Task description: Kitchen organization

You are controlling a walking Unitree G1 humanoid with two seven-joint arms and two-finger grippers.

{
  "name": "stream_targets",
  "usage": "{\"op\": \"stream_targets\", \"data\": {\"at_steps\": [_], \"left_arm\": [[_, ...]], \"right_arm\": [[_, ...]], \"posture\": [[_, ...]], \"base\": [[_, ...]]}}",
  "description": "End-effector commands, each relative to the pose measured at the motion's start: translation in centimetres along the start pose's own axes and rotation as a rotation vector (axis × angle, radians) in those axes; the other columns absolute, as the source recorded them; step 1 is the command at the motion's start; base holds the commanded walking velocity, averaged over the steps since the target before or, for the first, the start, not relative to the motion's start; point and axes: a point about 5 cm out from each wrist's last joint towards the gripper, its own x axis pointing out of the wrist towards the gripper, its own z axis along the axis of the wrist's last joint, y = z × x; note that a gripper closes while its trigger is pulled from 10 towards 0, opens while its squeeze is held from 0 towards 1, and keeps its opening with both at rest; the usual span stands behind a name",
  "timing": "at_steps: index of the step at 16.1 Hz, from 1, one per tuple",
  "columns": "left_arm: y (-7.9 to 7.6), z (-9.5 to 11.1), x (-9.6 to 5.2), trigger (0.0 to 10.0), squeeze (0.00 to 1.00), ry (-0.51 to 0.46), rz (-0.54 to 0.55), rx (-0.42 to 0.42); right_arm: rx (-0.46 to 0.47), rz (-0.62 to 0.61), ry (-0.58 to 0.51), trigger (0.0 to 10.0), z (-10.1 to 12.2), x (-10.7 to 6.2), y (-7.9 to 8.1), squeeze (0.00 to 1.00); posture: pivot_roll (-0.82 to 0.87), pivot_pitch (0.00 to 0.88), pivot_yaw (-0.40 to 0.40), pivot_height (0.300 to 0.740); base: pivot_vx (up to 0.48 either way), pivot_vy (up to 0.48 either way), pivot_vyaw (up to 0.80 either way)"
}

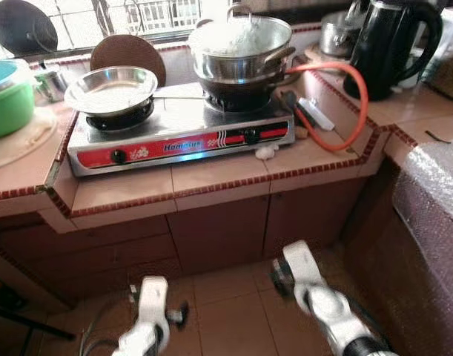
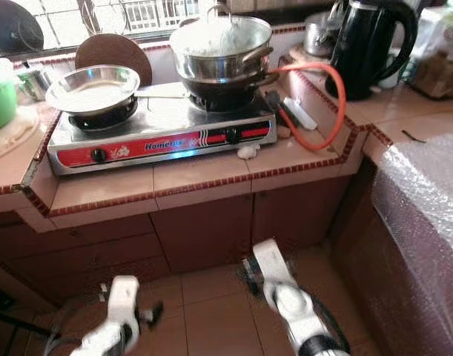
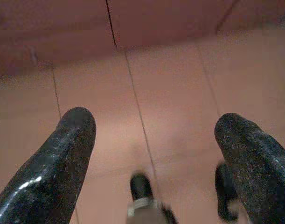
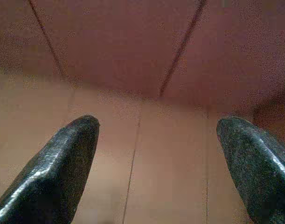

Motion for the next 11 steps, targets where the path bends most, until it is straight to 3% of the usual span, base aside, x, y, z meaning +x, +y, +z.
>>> {"op": "stream_targets", "data": {"at_steps": [1,4,6,9,11], "left_arm": [[0.3,-1.0,-0.1,10.0,0.00,0.051,0.002,0.007],[-0.6,-3.3,-0.5,10.0,0.00,0.145,-0.047,0.108],[-0.9,-3.5,-0.5,10.0,0.00,0.150,-0.058,0.127],[-0.6,-3.6,-0.5,10.0,0.00,0.139,-0.026,0.095],[-0.3,-3.9,-0.7,10.0,0.00,0.136,-0.004,0.097]], "right_arm": [[-0.029,0.011,0.102,10.0,-2.0,-0.4,0.2,0.00],[-0.089,0.084,0.211,10.0,-4.7,-1.3,0.3,0.00],[-0.078,0.087,0.223,10.0,-5.0,-1.4,-0.1,0.00],[-0.144,0.135,0.241,10.0,-4.9,-1.4,0.3,0.00],[-0.157,0.191,0.209,10.0,-3.5,-0.7,1.9,0.00]], "posture": [[-0.17,0.000,0.046,0.740],[-0.15,0.000,0.023,0.740],[-0.12,0.000,0.002,0.740],[-0.07,0.000,-0.027,0.740],[-0.01,0.000,-0.054,0.740]], "base": [[0.000,0.000,0.00],[0.000,0.000,0.00],[0.000,0.000,0.00],[0.000,0.000,0.00],[0.000,0.000,0.00]]}}
